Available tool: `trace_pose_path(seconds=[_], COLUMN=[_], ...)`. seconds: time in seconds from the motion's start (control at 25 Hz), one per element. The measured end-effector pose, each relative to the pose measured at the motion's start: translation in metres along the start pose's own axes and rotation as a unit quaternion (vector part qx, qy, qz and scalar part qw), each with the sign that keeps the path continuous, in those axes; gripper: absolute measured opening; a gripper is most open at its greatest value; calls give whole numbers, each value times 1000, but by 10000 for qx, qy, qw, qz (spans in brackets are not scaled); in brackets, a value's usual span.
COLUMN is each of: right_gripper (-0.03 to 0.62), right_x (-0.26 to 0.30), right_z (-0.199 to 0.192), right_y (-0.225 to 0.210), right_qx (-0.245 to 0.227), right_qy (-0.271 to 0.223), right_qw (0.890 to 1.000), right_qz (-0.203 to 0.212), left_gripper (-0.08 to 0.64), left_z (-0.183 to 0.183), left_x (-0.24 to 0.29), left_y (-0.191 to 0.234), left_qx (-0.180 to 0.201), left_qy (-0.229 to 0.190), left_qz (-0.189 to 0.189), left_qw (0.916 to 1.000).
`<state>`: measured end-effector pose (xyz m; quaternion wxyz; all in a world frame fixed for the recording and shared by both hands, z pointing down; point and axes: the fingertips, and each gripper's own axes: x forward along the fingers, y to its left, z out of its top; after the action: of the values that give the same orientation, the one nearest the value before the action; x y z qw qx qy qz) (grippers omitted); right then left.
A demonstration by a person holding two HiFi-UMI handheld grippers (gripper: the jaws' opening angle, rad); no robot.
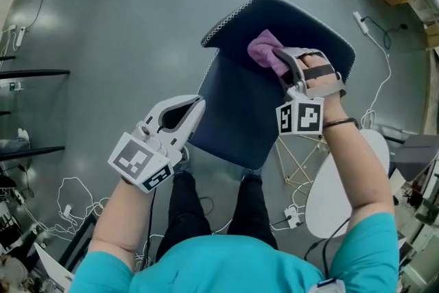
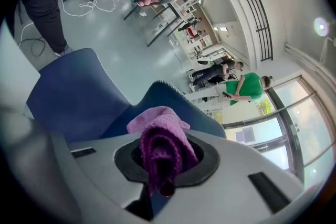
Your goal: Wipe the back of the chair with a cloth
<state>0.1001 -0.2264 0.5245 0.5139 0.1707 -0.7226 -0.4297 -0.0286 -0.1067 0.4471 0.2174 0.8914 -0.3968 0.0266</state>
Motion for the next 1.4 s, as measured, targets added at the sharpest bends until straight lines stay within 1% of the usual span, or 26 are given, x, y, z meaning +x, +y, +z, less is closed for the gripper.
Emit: trace_pose_path(seconds=[0.12,0.24,0.36,0.44,0.68,1.04,1.28,1.4], right_gripper=[54,54,54,54,54,54,55,55], right_x=[28,53,78,91,121,133,134,131], right_z=[51,92,119,127,122,105,91,89], right_y=[10,25,38,44,51,51,49,48], right_qx=[-351,-773,-1067,-1194,-1430,-1555,-1475,-1307], right_qy=[-430,-716,-818,-805,-480,-214,-24,-7], right_qw=[9984,9940,9902,9888,9879,9873,9888,9911], right_qz=[145,295,388,403,370,253,212,260], left_gripper=[5,5,5,5,5,5,5,5], left_z=[-7,-14,-20,-25,-40,-48,-52,-51], left_x=[-16,-31,-45,-51,-67,-70,-68,-68], left_y=[20,35,46,51,62,60,57,54], left_qx=[-59,-116,-175,-215,-369,-450,-447,-453], left_qy=[-9,-26,-35,-34,-22,-22,2,-2], left_qz=[133,222,280,301,382,362,340,329], left_qw=[9999,9997,9994,9993,9986,9983,9984,9984])
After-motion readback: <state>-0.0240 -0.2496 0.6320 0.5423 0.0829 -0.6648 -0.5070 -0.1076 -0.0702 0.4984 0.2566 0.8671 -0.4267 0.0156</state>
